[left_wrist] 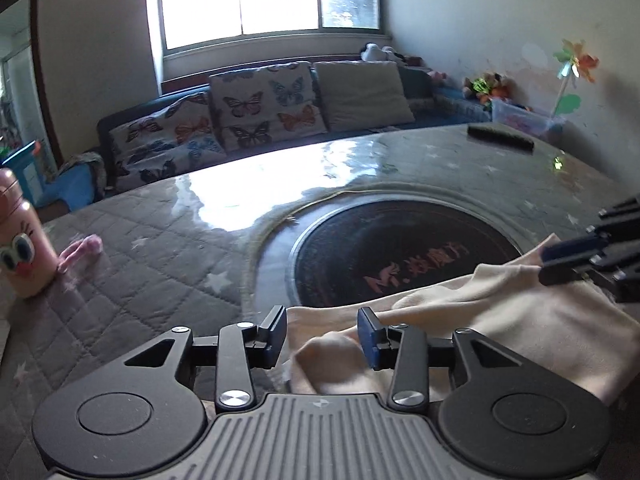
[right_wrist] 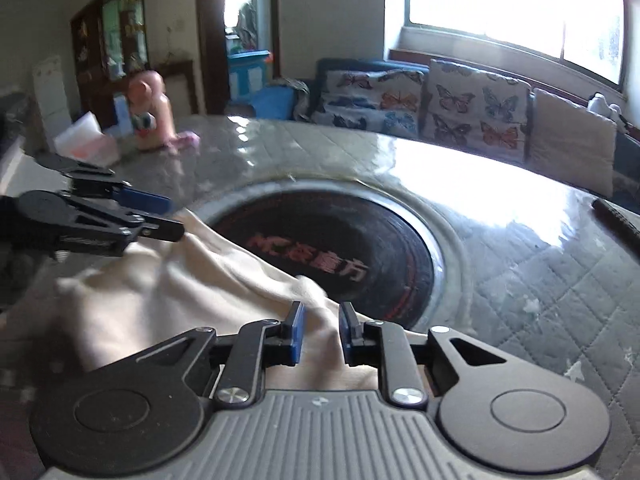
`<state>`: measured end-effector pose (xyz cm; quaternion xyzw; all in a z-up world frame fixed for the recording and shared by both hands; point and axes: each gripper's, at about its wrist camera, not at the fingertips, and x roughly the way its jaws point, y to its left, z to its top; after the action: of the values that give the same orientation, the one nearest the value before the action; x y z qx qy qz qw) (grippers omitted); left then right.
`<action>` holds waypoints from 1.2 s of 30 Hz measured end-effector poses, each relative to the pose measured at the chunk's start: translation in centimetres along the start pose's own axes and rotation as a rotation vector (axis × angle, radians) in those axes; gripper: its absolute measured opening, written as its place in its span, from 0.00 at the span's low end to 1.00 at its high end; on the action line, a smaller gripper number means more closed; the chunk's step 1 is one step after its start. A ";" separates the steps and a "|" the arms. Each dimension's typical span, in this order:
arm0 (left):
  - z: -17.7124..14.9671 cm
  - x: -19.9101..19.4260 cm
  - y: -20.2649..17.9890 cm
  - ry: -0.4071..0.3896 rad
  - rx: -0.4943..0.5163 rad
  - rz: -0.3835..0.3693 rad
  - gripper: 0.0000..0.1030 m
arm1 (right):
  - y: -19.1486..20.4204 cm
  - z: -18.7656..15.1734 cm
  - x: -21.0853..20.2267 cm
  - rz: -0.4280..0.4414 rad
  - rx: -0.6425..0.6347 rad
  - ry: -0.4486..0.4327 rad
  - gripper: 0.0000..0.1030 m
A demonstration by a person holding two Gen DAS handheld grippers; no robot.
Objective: Fold clothes
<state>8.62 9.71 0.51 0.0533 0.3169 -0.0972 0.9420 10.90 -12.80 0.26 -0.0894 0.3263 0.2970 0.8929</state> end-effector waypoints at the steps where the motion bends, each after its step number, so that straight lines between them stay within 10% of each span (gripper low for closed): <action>1: -0.2 -0.7 0.3 -0.001 -0.009 -0.001 0.42 | 0.3 -0.1 -0.6 0.020 -0.009 0.000 0.22; 18: -5.0 -5.8 1.1 0.091 -0.221 -0.058 0.48 | 9.0 -2.6 -2.3 0.269 -0.295 0.014 0.38; 36: -6.9 -7.9 0.4 0.136 -0.261 -0.191 0.23 | 10.7 -3.9 -2.0 0.248 -0.346 0.006 0.09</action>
<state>-1.48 12.39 -0.10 -0.0934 0.3933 -0.1406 0.9038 1.33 -6.43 -1.12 -0.2014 0.2818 0.4557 0.8200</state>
